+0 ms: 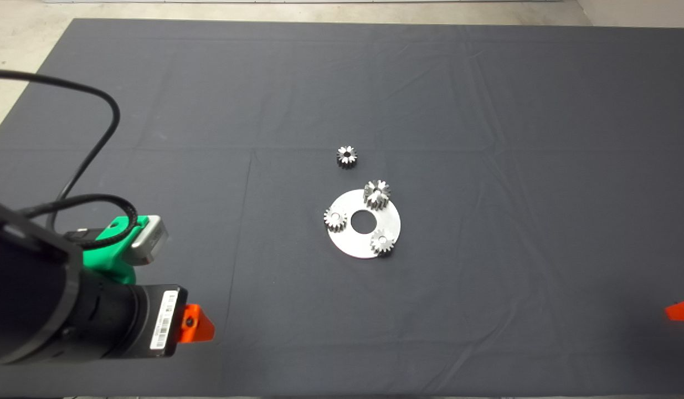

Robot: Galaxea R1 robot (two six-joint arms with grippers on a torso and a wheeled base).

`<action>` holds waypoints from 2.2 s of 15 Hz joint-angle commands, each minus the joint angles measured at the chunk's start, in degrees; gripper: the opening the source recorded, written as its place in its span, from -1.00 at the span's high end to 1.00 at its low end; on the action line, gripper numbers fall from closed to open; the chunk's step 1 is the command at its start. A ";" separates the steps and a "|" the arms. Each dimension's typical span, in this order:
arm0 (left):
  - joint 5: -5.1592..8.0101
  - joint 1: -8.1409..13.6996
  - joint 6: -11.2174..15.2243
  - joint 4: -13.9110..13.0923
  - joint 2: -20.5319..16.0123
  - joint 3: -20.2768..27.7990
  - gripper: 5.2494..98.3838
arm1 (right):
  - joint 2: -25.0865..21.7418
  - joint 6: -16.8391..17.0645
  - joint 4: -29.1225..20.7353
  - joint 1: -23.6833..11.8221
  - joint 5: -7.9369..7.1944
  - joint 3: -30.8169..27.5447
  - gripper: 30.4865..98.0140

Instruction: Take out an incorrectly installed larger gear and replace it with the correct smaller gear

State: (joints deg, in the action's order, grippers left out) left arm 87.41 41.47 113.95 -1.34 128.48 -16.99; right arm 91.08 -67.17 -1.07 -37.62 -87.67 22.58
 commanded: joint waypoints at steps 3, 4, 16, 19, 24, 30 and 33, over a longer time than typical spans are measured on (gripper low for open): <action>3.47 1.07 -0.13 -0.42 0.16 0.49 -0.80 | 9.86 -0.95 -2.71 -1.85 -4.35 8.78 -0.44; 3.56 1.07 -0.04 -0.42 0.25 0.49 -0.80 | 15.45 -0.95 -2.71 -2.72 -4.17 13.93 -0.44; 3.65 1.07 -0.04 0.73 0.16 0.44 -0.80 | 56.60 0.54 0.19 2.41 -3.91 55.39 -0.44; 3.65 1.07 -0.04 0.80 0.07 0.57 -0.80 | 62.40 1.69 0.28 2.90 -3.84 60.97 -0.37; 3.65 1.07 -0.04 0.81 0.16 0.49 -0.80 | 68.02 0.88 0.37 5.80 -3.75 58.72 -0.21; 3.65 1.07 0.05 1.08 0.16 0.40 -0.80 | 71.56 -1.12 2.62 8.13 -3.73 55.68 -0.39; 3.65 1.07 0.05 1.08 0.07 0.57 -0.80 | 72.62 -1.04 4.90 9.97 -3.73 56.28 -0.54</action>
State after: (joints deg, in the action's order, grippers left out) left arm 87.43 41.47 113.96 -0.52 128.59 -16.99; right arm 162.07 -67.67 -0.41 -28.53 -87.50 79.00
